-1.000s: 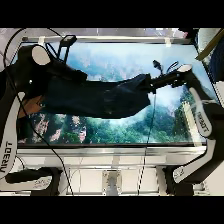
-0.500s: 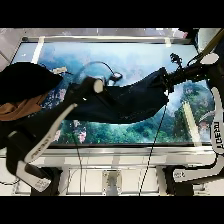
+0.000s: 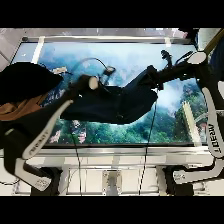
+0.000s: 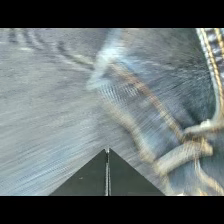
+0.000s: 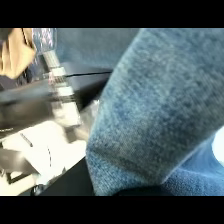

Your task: Fold the clothes and pants, and hang the long-sleeved shirts on hangers.

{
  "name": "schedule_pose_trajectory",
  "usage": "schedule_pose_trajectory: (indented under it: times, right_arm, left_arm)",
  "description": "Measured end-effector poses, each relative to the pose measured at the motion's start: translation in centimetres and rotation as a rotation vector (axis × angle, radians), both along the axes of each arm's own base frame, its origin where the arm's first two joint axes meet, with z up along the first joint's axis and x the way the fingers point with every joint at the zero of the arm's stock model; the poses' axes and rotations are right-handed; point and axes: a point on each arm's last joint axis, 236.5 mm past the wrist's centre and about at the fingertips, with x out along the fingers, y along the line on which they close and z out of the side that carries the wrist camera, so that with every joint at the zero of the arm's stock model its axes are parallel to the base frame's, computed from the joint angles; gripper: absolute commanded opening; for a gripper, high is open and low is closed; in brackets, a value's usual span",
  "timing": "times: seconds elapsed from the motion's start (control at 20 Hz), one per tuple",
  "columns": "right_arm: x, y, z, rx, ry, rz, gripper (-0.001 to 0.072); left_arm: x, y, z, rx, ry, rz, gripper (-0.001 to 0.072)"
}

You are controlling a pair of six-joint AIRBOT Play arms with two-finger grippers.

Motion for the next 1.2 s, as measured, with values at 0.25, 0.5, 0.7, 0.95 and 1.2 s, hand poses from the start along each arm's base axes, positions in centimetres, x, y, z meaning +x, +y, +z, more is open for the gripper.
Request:
schedule_pose_trajectory:
  times: [0.25, 0.5, 0.7, 0.95, 1.2]
  right_arm:
    - [1.8, 8.4, -0.4, -0.05, -0.162, -0.037, 0.0056]
    - [2.3, 20.1, -2.2, 0.01, -0.341, -0.059, 0.0242]
    - [1.2, 27.5, -2.3, 0.098, -0.436, -0.053, 0.039]
    - [1.1, 28.9, 1.0, 0.096, -0.534, 0.075, 0.0428]
    - [3.2, 16.8, -2.6, -0.208, -0.396, 0.249, 0.051]
  left_arm:
    - [1.6, 10.4, 8.4, -0.001, -0.088, 0.173, 0.0015]
    - [0.2, 16.8, 13.7, 0.002, -0.144, 0.275, 0.0015]
    - [-1.2, 19.2, 15.4, 0.034, -0.159, 0.296, 0.0015]
    - [-2.0, 20.4, 16.2, 0.062, -0.17, 0.308, 0.0015]
    - [-2.5, 20.6, 16.1, 0.074, -0.155, 0.308, 0.0016]
